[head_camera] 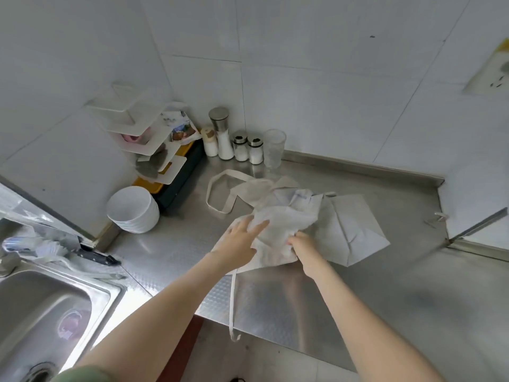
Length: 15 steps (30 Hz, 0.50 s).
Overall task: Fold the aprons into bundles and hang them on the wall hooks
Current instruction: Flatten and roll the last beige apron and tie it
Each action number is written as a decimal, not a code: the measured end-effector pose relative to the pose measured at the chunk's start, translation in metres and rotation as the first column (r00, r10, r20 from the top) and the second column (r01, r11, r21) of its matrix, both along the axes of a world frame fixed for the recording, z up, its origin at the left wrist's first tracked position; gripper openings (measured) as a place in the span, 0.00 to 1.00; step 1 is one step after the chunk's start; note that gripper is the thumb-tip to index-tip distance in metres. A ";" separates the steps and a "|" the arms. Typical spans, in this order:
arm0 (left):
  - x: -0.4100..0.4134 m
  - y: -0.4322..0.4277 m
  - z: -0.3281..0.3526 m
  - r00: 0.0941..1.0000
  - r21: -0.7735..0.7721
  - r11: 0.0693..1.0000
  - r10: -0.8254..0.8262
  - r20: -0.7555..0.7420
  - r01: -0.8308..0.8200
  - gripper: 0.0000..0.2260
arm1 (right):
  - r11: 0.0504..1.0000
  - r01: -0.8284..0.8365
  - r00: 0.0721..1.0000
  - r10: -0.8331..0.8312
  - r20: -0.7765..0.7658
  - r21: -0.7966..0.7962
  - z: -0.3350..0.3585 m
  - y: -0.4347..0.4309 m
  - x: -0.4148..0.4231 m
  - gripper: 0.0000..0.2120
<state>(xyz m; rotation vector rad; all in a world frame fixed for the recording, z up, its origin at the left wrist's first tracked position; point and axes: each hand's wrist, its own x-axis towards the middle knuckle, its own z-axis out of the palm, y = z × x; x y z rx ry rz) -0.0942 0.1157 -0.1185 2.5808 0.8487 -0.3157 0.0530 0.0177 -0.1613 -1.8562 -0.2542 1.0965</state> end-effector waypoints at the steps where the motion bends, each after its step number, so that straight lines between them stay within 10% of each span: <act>1: 0.008 -0.005 0.001 0.999 0.066 0.997 -0.037 0.005 0.036 0.35 | 0.999 0.015 1.000 -0.014 -0.017 0.041 0.014 0.000 0.004 0.11; 11: 0.095 -0.046 0.080 0.939 0.075 0.997 -0.045 0.342 0.020 0.05 | 0.928 -0.034 0.997 0.003 0.082 0.372 0.133 -0.064 0.060 0.13; 15: 0.125 -0.079 0.125 0.882 -0.086 0.991 0.131 0.453 -0.103 0.10 | 0.913 -0.212 0.976 0.178 0.127 0.350 0.159 -0.114 0.076 0.31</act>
